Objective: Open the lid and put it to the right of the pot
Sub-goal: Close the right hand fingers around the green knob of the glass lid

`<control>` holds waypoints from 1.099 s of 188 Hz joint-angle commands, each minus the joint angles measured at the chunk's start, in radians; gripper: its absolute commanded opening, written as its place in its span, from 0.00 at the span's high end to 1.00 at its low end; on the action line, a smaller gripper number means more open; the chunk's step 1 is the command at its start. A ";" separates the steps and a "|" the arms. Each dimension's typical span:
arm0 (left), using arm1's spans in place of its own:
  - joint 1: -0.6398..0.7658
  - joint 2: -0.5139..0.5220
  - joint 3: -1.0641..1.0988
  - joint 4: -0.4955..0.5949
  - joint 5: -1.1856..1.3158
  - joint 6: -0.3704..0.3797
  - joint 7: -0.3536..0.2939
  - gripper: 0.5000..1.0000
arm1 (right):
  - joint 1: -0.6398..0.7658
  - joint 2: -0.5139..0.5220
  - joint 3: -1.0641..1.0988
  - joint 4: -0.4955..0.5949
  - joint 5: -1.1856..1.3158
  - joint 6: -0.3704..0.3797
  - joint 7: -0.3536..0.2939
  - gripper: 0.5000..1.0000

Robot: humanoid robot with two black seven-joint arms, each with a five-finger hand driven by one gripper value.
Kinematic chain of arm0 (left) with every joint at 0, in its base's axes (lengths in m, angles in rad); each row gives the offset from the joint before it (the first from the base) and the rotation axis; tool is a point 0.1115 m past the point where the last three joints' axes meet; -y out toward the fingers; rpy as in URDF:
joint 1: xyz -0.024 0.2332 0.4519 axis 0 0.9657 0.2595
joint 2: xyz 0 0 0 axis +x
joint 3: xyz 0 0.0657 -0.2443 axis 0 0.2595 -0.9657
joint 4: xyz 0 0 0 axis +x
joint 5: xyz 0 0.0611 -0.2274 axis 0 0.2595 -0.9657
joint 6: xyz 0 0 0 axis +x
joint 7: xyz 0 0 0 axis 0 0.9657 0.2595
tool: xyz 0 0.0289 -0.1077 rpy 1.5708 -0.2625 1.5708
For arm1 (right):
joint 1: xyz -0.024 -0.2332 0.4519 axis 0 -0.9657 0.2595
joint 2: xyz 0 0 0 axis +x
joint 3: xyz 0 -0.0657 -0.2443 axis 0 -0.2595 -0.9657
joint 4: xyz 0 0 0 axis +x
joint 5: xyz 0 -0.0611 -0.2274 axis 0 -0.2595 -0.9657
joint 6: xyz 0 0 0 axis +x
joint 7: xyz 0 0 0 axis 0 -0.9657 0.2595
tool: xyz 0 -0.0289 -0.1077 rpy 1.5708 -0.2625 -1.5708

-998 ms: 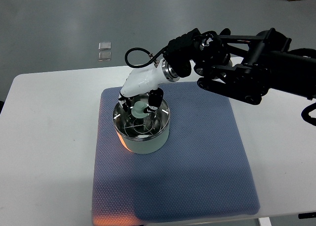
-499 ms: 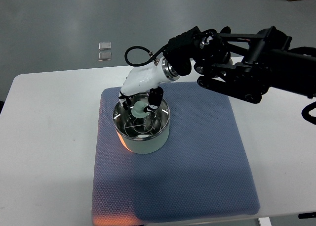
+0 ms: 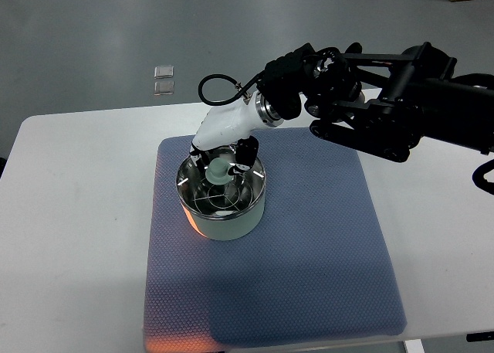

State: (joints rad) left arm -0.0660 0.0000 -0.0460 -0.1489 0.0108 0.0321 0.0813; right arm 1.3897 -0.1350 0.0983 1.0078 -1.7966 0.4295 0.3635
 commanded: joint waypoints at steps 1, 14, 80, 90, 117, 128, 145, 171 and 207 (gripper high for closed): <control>0.000 0.000 0.000 0.000 0.000 0.000 0.000 0.00 | 0.002 0.000 0.000 0.000 -0.001 0.000 0.000 0.62; 0.000 0.000 0.000 0.000 0.000 0.000 0.000 0.00 | 0.003 0.000 0.000 0.000 0.000 0.000 0.000 0.62; 0.000 0.000 0.000 0.000 0.000 0.000 0.000 0.00 | 0.022 0.002 -0.002 0.000 0.000 0.000 0.000 0.69; 0.000 0.000 0.000 0.000 0.000 0.000 0.000 0.00 | 0.022 0.002 -0.002 0.000 0.000 0.000 0.000 0.69; 0.000 0.000 0.000 -0.001 0.000 0.000 0.000 0.00 | 0.022 0.002 -0.002 0.000 0.000 0.002 0.000 0.69; 0.000 0.000 0.000 0.000 0.000 0.000 0.000 0.00 | 0.022 0.002 0.000 0.000 0.000 0.002 0.000 0.69; 0.000 0.000 0.000 0.000 0.000 0.000 0.000 0.00 | 0.022 0.002 -0.002 0.000 0.000 0.002 0.000 0.69; 0.000 0.000 0.000 0.000 0.000 0.000 0.000 0.00 | 0.019 0.002 0.000 0.000 0.000 0.002 0.000 0.69; 0.000 0.000 0.000 -0.001 0.000 0.000 0.000 0.00 | 0.015 0.003 0.000 -0.001 0.000 0.002 0.000 0.69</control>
State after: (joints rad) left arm -0.0660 0.0000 -0.0460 -0.1487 0.0108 0.0324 0.0813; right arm 1.4068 -0.1334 0.0982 1.0077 -1.7963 0.4311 0.3635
